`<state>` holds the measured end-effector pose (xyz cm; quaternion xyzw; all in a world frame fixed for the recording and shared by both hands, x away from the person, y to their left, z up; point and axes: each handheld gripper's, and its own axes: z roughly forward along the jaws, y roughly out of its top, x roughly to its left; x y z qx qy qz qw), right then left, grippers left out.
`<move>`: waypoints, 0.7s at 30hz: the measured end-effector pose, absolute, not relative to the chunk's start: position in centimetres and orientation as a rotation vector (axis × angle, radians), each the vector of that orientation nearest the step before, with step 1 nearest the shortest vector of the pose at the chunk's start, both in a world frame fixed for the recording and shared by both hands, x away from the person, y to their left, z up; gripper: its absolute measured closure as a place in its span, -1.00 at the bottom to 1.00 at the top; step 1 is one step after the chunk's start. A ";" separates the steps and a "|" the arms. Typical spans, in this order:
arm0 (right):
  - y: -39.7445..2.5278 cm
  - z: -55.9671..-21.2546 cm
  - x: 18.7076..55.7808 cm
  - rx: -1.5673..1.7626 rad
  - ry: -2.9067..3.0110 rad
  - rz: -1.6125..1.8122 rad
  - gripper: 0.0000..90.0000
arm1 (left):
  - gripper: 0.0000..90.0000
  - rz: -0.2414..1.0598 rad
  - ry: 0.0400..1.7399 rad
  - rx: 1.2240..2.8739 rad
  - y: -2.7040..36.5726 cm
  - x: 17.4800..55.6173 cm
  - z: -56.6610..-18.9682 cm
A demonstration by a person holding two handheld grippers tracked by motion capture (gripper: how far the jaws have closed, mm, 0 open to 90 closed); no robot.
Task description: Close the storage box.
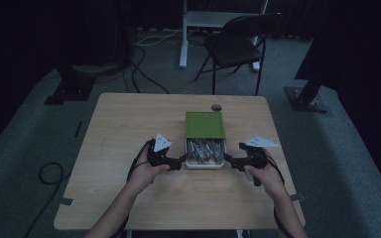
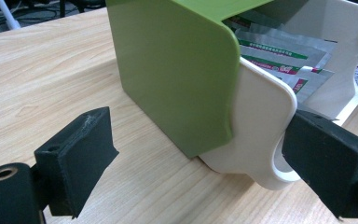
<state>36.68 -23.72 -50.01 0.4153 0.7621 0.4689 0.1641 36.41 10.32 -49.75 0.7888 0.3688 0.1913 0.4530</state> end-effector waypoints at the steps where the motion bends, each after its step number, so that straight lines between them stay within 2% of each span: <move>1: -23.7 -50.0 36.7 1.185 2.171 1.337 -0.71 | -0.78 0.474 0.913 1.946 10.3 36.5 -49.8; 21: -23.5 -50.1 37.6 1.231 2.127 1.325 -0.71 | -0.78 0.487 0.931 1.940 9.9 37.8 -49.7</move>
